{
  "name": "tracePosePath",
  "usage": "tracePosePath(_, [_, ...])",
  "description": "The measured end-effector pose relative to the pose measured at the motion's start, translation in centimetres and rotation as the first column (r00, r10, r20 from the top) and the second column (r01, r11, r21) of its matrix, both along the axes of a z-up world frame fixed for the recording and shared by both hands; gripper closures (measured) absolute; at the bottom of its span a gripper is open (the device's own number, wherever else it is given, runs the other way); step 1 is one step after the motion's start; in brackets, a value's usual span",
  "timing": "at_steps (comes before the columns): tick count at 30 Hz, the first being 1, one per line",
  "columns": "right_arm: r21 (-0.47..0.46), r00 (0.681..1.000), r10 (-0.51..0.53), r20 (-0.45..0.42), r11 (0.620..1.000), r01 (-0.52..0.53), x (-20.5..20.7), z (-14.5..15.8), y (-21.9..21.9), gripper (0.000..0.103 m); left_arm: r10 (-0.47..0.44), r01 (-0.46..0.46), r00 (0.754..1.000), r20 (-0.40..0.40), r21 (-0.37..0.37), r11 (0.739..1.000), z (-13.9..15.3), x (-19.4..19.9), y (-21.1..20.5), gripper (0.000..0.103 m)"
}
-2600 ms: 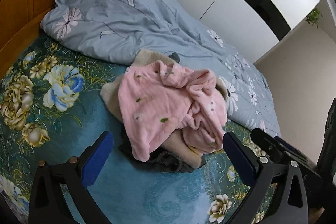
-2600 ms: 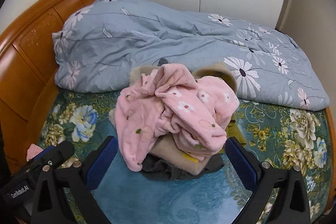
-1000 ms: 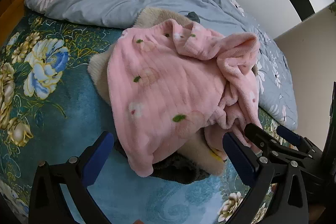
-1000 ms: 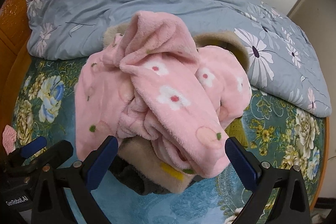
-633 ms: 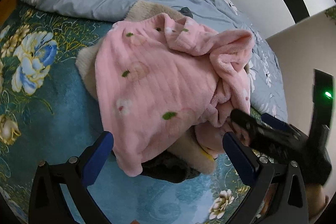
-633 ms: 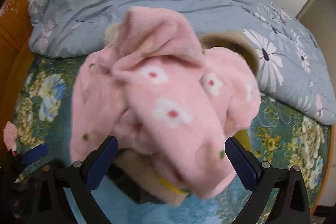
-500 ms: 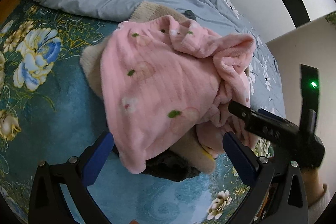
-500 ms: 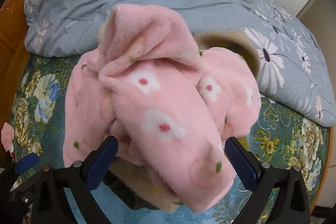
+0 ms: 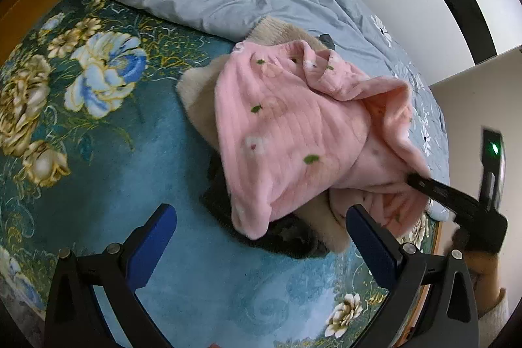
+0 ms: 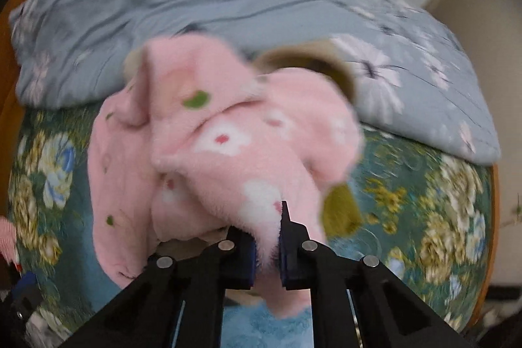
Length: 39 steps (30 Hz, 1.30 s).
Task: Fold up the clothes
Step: 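Grasp the pink pants with the right gripper and lift them off the pile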
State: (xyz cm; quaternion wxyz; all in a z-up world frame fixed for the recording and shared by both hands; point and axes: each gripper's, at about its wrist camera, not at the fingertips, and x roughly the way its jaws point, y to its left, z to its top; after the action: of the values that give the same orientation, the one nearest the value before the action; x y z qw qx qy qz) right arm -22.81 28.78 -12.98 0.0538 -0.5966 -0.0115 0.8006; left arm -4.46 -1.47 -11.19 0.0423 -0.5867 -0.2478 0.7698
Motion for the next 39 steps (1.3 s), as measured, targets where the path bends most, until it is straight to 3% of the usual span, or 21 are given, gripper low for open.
tracePosePath(6, [-0.016,0.988,-0.147,-0.044,0.989,0.146,6.4,3.3,6.4,0.095,-0.005,0.005,1.000,-0.010,-0.011,1.000,1.7,3.1,-0.3,0.000])
tracePosePath(10, [0.032,0.978,-0.191,-0.084,0.980,0.194,10.3,5.8,9.2,0.095,-0.019,0.019,1.000,0.000,0.008,1.000,2.0,5.0,0.3,0.000])
tracePosePath(15, [0.075,0.950,-0.282,-0.133,0.953,0.293,14.2,8.9,14.5,0.095,-0.071,0.071,0.997,0.006,0.013,0.997,2.6,6.5,2.8,0.000])
tracePosePath(18, [0.101,0.935,-0.331,-0.127,0.933,0.344,17.0,9.1,17.8,0.095,-0.111,0.111,0.994,0.001,0.014,0.994,2.9,7.0,4.6,0.000])
tracePosePath(23, [0.112,0.924,-0.380,0.044,0.921,0.374,22.4,3.4,20.0,0.095,-0.148,0.148,0.989,0.012,0.011,0.989,3.1,7.6,7.5,0.000])
tracePosePath(26, [0.062,0.874,-0.464,0.142,0.886,0.460,26.7,-0.7,22.1,0.095,-0.158,0.158,0.987,0.014,-0.002,0.987,3.1,8.4,9.0,0.000])
tracePosePath(29, [-0.008,0.839,-0.517,0.166,0.851,0.526,29.6,-2.3,24.4,0.095,-0.160,0.161,0.986,0.039,-0.023,0.987,2.6,9.5,10.7,0.000])
tracePosePath(32, [-0.052,0.845,-0.505,0.177,0.852,0.521,31.3,-3.1,26.2,0.095,-0.138,0.141,0.986,0.094,-0.023,0.990,1.5,10.5,12.9,0.000])
tracePosePath(39, [-0.132,0.921,-0.303,0.245,0.931,0.342,32.3,-7.7,27.0,0.092,-0.096,0.094,0.967,0.237,0.022,0.995,-1.9,13.8,20.0,0.000])
